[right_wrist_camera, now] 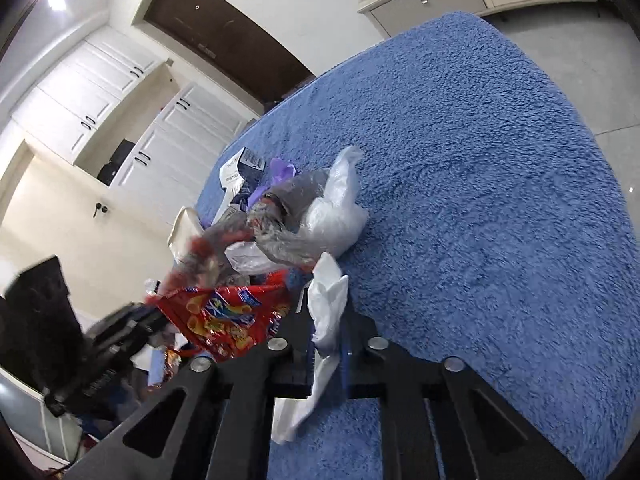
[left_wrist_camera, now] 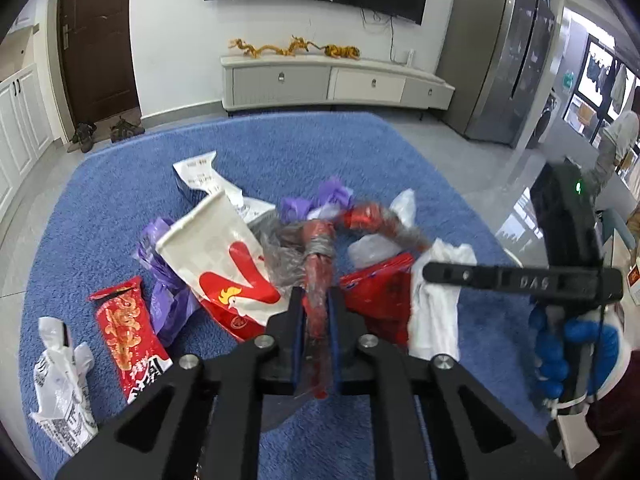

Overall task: Collect trash
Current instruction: 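Grasp the red-wrapped plastic bag with the left tool while the right tool grasps a white tissue, then carry both items to the trash bin and open both tools over it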

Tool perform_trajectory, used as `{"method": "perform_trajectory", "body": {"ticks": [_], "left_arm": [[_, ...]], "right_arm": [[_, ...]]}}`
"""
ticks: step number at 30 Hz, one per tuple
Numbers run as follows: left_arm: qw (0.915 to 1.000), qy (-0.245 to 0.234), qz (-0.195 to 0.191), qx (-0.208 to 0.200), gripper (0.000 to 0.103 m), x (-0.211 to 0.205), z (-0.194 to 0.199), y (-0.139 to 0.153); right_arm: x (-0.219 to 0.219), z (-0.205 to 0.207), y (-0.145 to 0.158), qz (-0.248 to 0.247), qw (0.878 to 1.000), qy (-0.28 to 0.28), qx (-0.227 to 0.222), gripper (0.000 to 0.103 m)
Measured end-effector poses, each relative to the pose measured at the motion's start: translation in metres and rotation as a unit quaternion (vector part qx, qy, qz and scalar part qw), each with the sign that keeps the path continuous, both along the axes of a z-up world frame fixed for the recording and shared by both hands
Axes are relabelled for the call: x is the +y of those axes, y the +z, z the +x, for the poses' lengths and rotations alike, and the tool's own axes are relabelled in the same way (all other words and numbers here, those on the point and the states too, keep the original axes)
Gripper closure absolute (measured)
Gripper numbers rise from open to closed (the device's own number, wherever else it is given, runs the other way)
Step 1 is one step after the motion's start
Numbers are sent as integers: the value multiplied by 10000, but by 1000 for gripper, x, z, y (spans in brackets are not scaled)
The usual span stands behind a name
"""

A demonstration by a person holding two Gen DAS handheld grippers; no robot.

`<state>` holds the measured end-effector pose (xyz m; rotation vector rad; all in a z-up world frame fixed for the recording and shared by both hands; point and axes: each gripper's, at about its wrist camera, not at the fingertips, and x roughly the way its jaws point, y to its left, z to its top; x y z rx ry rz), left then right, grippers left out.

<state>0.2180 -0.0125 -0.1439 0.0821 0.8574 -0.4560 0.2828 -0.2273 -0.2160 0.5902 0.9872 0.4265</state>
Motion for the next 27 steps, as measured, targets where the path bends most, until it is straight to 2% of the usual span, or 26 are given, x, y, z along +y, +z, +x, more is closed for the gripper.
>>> {"method": "perform_trajectory", "body": {"ticks": [4, 8, 12, 15, 19, 23, 27], "left_arm": [[9997, 82, -199, -85, 95, 3, -10, 20], [9991, 22, -370, -225, 95, -5, -19, 45], [9984, -209, -362, -387, 95, -31, -29, 68], [9968, -587, -313, -436, 95, -70, -34, 75], [9907, -1276, -278, -379, 95, -146, -29, 73], [9801, -1954, -313, -156, 95, -228, -21, 58], [9699, -2399, -345, 257, 94, -302, -9, 31]], "right_arm": [[-9, -15, 5, 9, 9998, 3, -198, 97], [-23, -37, 23, 104, 9987, -29, -499, 97], [-51, -57, 41, 158, 9963, -239, -815, 97], [-83, -76, 55, 52, 9923, -619, -1075, 97], [-143, -106, 66, -385, 9811, -1388, -1295, 97], [-214, -133, 59, -1223, 9572, -2389, -1084, 97], [-268, -144, 35, -1604, 9369, -3031, -682, 97]]}}
